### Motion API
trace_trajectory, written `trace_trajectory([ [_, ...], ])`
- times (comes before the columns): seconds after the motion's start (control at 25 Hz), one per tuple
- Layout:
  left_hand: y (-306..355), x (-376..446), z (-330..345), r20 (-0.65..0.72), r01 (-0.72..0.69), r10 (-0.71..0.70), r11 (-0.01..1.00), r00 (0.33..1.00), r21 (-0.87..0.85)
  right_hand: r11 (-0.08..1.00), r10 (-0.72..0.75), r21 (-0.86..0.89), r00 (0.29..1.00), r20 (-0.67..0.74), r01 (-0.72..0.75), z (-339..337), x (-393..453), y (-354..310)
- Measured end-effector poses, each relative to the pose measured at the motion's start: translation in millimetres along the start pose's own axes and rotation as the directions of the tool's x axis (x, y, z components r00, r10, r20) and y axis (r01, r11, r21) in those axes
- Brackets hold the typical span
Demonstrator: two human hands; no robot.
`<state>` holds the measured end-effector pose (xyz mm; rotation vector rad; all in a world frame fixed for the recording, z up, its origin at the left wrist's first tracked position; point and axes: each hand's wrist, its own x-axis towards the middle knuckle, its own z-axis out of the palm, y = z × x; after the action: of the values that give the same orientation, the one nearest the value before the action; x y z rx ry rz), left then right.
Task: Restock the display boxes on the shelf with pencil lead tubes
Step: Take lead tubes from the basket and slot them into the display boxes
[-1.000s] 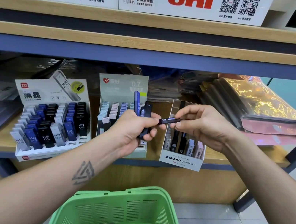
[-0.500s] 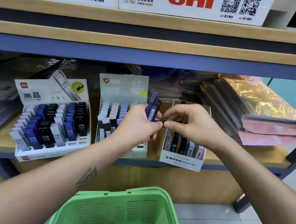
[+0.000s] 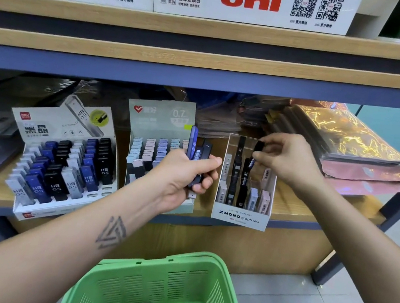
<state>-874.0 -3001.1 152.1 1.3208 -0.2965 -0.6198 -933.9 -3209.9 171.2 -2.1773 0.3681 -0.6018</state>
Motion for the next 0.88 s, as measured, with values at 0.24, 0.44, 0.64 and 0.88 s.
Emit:
trace_trajectory([
  [0.24, -4, -1, 2, 0.017, -0.001, 0.001, 1.000, 1.000, 0.005, 0.948, -0.100, -0.303, 0.995, 0.002, 0.096, 17, 0, 20],
  [0.44, -8, -1, 3, 0.029, 0.007, -0.007, 1.000, 1.000, 0.018, 0.927, -0.142, -0.347, 0.990, 0.018, 0.139, 23, -3, 27],
  [0.64, -9, -2, 3, 0.038, 0.006, -0.006, 1.000, 0.999, 0.013, 0.907, -0.148, -0.392, 0.988, 0.041, 0.152, 27, -4, 30],
  [0.88, -9, -4, 3, 0.047, 0.023, -0.024, 1.000, 0.999, 0.013, 0.901, -0.120, -0.414, 0.991, 0.059, 0.134, 26, -1, 33],
])
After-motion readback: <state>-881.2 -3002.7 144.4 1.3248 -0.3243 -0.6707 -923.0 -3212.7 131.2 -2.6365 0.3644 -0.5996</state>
